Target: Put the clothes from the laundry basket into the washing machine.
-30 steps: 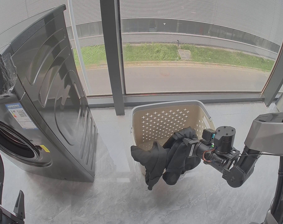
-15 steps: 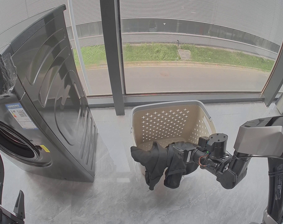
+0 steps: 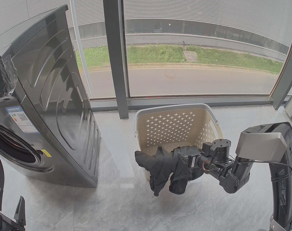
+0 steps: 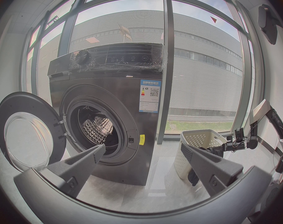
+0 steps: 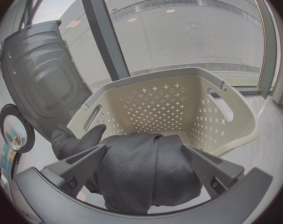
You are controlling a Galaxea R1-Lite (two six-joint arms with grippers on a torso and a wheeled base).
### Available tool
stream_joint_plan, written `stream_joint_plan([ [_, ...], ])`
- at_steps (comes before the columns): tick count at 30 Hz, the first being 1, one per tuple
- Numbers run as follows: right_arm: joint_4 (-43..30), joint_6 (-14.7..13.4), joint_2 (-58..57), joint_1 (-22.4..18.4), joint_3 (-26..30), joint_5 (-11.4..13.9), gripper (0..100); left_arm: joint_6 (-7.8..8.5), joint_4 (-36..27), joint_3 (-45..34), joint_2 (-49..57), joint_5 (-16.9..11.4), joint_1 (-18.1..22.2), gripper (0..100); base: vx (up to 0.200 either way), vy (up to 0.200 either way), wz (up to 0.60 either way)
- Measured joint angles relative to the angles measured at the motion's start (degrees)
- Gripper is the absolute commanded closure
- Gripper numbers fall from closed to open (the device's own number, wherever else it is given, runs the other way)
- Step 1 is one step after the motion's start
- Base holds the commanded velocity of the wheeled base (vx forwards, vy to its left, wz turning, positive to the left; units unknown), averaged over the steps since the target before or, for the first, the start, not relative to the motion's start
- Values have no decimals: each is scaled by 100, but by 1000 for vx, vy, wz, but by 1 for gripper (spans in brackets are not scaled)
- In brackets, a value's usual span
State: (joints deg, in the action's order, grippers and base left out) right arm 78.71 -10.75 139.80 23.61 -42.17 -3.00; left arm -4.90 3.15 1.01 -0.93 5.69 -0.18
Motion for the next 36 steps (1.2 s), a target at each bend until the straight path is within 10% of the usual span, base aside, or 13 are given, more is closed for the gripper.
stream_joint_plan([
  [1,6,0,13,6,-9,0,0,0,0,0,0,0,0,0,0,0,0],
  [2,15,0,27,11,-13,0,100,0,0,0,0,0,0,0,0,0,0],
  [34,391,17,-1871,210,1323,13,100,-35,-2,0,0,7,0,0,0,0,0],
  [35,372,20,-1952,216,1375,18,0,-35,0,0,0,10,0,0,0,0,0],
  [36,350,24,-2004,216,1399,29,0,-34,0,0,0,10,0,0,0,0,0],
])
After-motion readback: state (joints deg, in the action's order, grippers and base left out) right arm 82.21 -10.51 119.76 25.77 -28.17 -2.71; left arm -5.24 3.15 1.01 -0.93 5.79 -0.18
